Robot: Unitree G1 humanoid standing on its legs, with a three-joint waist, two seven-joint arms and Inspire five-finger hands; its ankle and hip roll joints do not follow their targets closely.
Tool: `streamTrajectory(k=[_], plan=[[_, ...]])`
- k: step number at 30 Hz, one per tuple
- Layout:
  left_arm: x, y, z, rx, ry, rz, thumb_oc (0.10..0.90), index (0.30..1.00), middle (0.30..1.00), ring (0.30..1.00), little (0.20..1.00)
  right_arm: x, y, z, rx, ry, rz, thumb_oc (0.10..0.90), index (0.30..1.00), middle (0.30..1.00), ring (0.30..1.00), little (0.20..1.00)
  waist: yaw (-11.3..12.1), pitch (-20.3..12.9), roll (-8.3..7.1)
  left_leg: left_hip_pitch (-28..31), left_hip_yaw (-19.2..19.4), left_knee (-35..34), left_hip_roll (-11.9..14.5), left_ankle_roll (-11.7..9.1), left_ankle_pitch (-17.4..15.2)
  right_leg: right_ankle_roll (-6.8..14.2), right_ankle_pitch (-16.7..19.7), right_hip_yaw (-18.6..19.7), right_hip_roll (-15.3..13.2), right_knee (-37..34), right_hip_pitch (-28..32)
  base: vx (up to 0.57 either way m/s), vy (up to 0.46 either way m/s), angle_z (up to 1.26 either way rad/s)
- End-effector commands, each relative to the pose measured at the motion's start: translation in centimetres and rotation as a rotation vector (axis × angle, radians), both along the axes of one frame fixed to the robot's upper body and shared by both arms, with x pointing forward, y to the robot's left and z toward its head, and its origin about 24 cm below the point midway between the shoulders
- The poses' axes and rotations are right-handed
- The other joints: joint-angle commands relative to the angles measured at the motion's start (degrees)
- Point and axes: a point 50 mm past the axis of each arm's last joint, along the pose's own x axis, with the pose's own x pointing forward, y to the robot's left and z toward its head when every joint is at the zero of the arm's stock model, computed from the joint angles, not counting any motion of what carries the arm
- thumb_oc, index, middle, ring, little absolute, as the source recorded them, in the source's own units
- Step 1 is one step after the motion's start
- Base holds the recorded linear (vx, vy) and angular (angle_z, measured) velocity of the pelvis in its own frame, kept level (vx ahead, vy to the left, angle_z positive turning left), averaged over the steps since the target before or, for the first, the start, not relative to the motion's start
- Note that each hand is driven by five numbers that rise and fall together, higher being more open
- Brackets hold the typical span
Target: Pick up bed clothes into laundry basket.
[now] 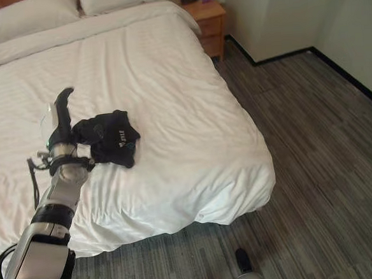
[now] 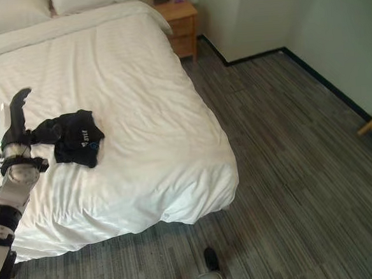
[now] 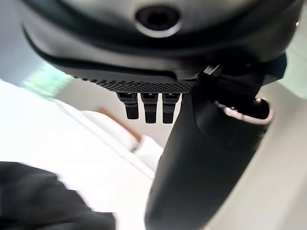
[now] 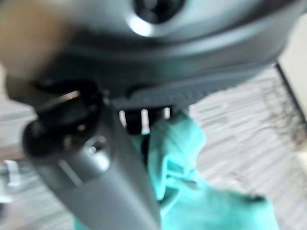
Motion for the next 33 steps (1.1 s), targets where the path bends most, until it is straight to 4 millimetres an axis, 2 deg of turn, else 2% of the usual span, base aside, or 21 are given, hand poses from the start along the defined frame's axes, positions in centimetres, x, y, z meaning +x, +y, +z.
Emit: streamTrajectory(k=[1, 5, 6, 9, 10, 11, 12, 15, 18, 19, 21, 23, 24, 26, 27, 31, 33], plan=[[-0.3, 2.3, 8.7, 0.104, -0.253, 0.097, 0.8, 0.9, 0.9, 0.9, 0.9, 3.4, -0.2, -0.3, -0.011, -0.119, 0.022, 0.4, 0.3, 0.3, 0.3, 0.3, 1.1, -2.4, -0.04, -3.1, -3.2, 0.2, 3.4, -3.7, 2.1, 5.9, -5.7, -2.0, -3.0, 1.3, 8.0, 0.05, 0.096, -0.23], [-0.1, 3.9, 8.5, 0.17, -0.174, 0.186, 0.8, 0.9, 0.9, 0.9, 0.9, 4.1, -0.2, -0.3, -0.016, -0.141, 0.03, 0.4, 0.3, 0.3, 0.3, 0.3, 0.6, -2.2, -0.38, -3.4, -1.8, 0.2, 3.2, -3.4, 1.7, 5.9, -4.0, -2.3, -3.5, 1.6, 6.5, 0.02, 0.062, -0.07], [-0.5, 5.3, 8.3, 0.171, -0.138, 0.251, 0.8, 0.9, 0.9, 0.9, 0.9, 4.4, -0.4, -0.3, -0.025, -0.148, 0.017, 0.4, 0.3, 0.3, 0.3, 0.3, 0.6, -1.9, -0.63, -3.8, -1.0, 0.2, 3.1, -3.3, 1.6, 5.9, -2.9, -2.7, -3.6, 1.8, 5.5, -0.01, 0.051, -0.05], [-1.3, 7.4, 8.5, 0.183, -0.108, 0.334, 0.8, 0.9, 0.9, 0.9, 0.9, 4.4, -0.2, -0.3, -0.022, -0.15, 0.006, 0.4, 0.3, 0.3, 0.3, 0.3, 1.1, -1.3, -1.07, -4.7, 0.2, 0.2, 3.2, -3.2, 1.5, 5.9, -1.3, -3.8, -3.7, 1.9, 4.0, -0.03, 0.036, -0.15], [-1.3, 7.4, 8.6, 0.184, -0.108, 0.334, 0.8, 0.9, 0.9, 0.9, 0.9, 4.4, -0.1, -0.3, -0.021, -0.15, 0.007, 0.4, 0.3, 0.3, 0.3, 0.3, 1.1, -1.3, -1.1, -4.8, 0.2, 0.2, 3.3, -3.2, 1.5, 5.9, -1.2, -3.8, -3.7, 1.9, 4.0, -0.02, -0.024, -0.14], [-1.0, 6.7, 8.8, 0.199, -0.118, 0.331, 0.8, 0.9, 0.9, 0.9, 0.9, 6.3, 0.2, -0.5, -0.003, -0.201, 0.02, 0.4, 0.3, 0.3, 0.3, 0.3, 3.0, -1.1, -1.58, -5.7, -0.2, 0.2, 3.6, -3.1, 1.7, 5.9, -0.7, -5.7, -3.9, 1.6, 3.7, -0.02, -0.024, -0.17], [-1.0, 7.2, 7.8, 0.177, -0.068, 0.35, 0.8, 0.9, 0.9, 0.9, 0.9, 5.8, 0.2, -0.4, 0.004, -0.19, 0.039, 0.4, 0.3, 0.3, 0.3, 0.3, 3.1, -0.8, -2.15, -6.2, 0.0, 0.2, 3.7, -3.3, 1.9, 5.9, 0.1, -6.3, -4.2, 1.6, 3.3, -0.02, -0.024, -0.22], [-1.0, 7.6, 8.0, 0.174, -0.052, 0.355, 0.8, 0.9, 0.9, 0.9, 0.9, 5.5, -0.2, -0.3, -0.007, -0.18, 0.048, 0.4, 0.3, 0.3, 0.3, 0.3, 3.2, -0.6, -2.44, -6.7, -0.1, 0.2, 3.7, -3.3, 2.0, 5.9, 0.7, -6.7, -4.4, 1.5, 3.0, -0.01, 0.01, -0.13], [-1.0, 7.7, 8.0, 0.148, -0.057, 0.351, 0.8, 0.9, 0.9, 0.9, 0.9, 7.1, -1.2, -0.1, -0.028, -0.209, 0.084, 0.4, 0.3, 0.3, 0.3, 0.3, 3.4, 0.3, -2.73, -7.6, -0.3, 0.2, 3.5, -3.2, 2.2, 5.9, 0.9, -7.0, -4.7, 1.6, 1.9, -0.01, 0.014, 0.01], [-1.1, 7.9, 7.4, 0.102, -0.053, 0.345, 0.8, 0.9, 0.9, 0.9, 0.9, 8.0, -1.5, 0.0, -0.036, -0.227, 0.109, 0.4, 0.3, 0.3, 0.3, 0.3, 3.3, 0.6, -2.88, -8.0, -0.2, 0.2, 3.3, -3.2, 2.2, 5.9, 1.0, -6.9, -4.8, 1.7, 1.3, -0.03, 0.035, 0.04], [-1.2, 8.0, 7.3, 0.067, -0.067, 0.338, 0.8, 0.9, 0.9, 0.9, 0.9, 8.3, -1.7, 0.1, -0.04, -0.232, 0.124, 0.4, 0.3, 0.3, 0.3, 0.3, 3.4, 0.8, -2.92, -8.4, -0.2, 0.2, 3.2, -3.1, 2.2, 5.9, 1.0, -7.0, -4.8, 1.8, 0.8, -0.03, 0.035, -0.01], [-0.9, 7.4, 6.8, -0.044, -0.106, 0.279, 0.8, 0.9, 0.9, 0.9, 0.9, 9.3, -1.9, 0.2, -0.045, -0.249, 0.145, 0.4, 0.3, 0.3, 0.3, 0.3, 3.3, 1.4, -3.07, -9.3, -0.1, 0.2, 2.9, -3.0, 2.2, 5.9, 1.5, -7.0, -5.0, 1.8, -0.4, -0.03, 0.044, -0.01], [-0.9, 7.4, 6.8, -0.044, -0.106, 0.28, 0.8, 0.9, 0.9, 0.9, 0.9, 9.3, -1.9, 0.2, -0.046, -0.249, 0.145, 0.4, 0.3, 0.3, 0.3, 0.3, 3.3, 1.4, -3.05, -9.4, -0.1, 0.2, 2.9, -3.0, 2.2, 5.9, 1.5, -7.0, -5.0, 1.8, -0.5, 0.0, 0.033, 0.01], [-0.2, 5.7, 7.0, -0.044, -0.135, 0.204, 0.8, 0.9, 0.9, 0.9, 0.9, 9.8, -1.8, 0.2, -0.046, -0.256, 0.175, 0.4, 0.3, 0.3, 0.3, 0.3, 3.2, 2.1, -3.33, -10.2, -0.1, 0.2, 2.7, -2.9, 2.3, 5.9, 2.0, -7.1, -5.2, 1.4, -1.5, 0.0, 0.0, 0.0], [-0.2, 5.7, 7.0, -0.044, -0.135, 0.204, 0.8, 0.9, 0.9, 0.9, 0.9, 9.8, -1.9, 0.2, -0.046, -0.256, 0.175, 0.4, 0.3, 0.3, 0.3, 0.3, 3.2, 2.0, -3.3, -10.3, -0.1, 0.2, 2.7, -2.9, 2.3, 5.9, 2.0, -7.1, -5.2, 1.5, -1.6, -0.05, 0.025, -0.01], [1.0, 2.5, 6.8, -0.01, -0.144, 0.083, 0.8, 0.9, 0.9, 0.9, 0.9, 10.1, -2.0, 0.3, -0.046, -0.251, 0.227, 0.4, 0.3, 0.3, 0.3, 0.3, 2.7, 2.8, -3.42, -12.2, -0.1, 0.2, 2.6, -2.9, 2.6, 5.9, 2.6, -6.7, -5.7, 1.3, -3.8, -0.04, 0.017, 0.0], [1.7, 0.9, 5.9, -0.03, -0.121, 0.033, 0.8, 0.9, 0.9, 0.9, 0.9, 10.1, -2.1, 0.3, -0.05, -0.245, 0.23, 0.4, 0.3, 0.3, 0.3, 0.3, 2.4, 3.1, -3.12, -12.8, -0.3, 0.2, 2.3, -2.9, 2.4, 5.9, 2.5, -6.7, -6.0, 1.3, -4.3, -0.04, 0.022, -0.04]])
